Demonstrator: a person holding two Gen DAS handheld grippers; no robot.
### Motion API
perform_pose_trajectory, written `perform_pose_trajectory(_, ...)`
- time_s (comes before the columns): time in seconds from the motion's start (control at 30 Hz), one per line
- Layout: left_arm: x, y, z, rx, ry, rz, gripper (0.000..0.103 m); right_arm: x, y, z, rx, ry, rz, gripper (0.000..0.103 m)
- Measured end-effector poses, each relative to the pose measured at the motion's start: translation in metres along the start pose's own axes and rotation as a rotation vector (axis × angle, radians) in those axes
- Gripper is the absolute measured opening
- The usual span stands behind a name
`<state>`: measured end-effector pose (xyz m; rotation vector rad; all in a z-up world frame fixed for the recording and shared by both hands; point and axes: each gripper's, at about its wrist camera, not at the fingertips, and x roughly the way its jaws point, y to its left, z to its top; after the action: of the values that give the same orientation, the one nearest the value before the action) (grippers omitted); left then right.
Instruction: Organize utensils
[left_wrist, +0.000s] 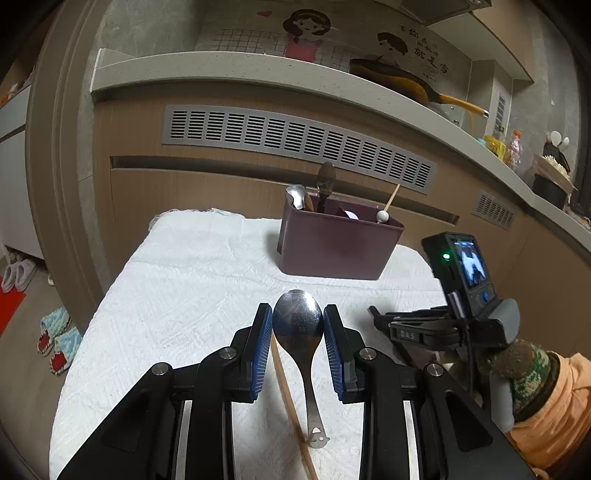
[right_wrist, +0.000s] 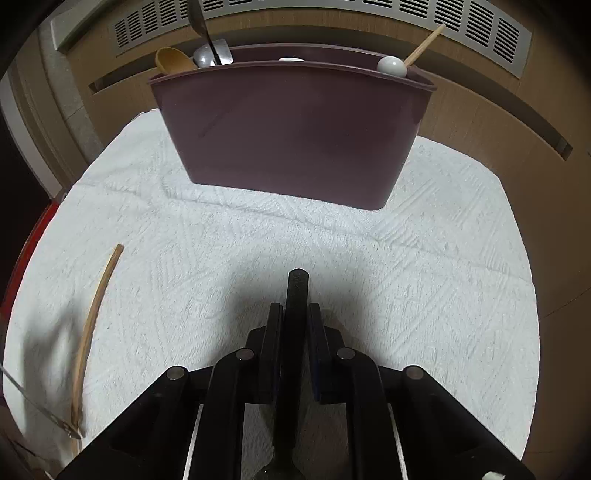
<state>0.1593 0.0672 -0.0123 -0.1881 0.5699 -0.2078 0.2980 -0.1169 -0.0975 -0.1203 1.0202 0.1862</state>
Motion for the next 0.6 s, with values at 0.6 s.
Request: perform_pose_trajectory(0.6,-0.033,-0.051,0.013,0.092,-0.023,-0.023,0.029,-0.155,-0.016,-0.063,-0.055,-0.369,0.086,0.004)
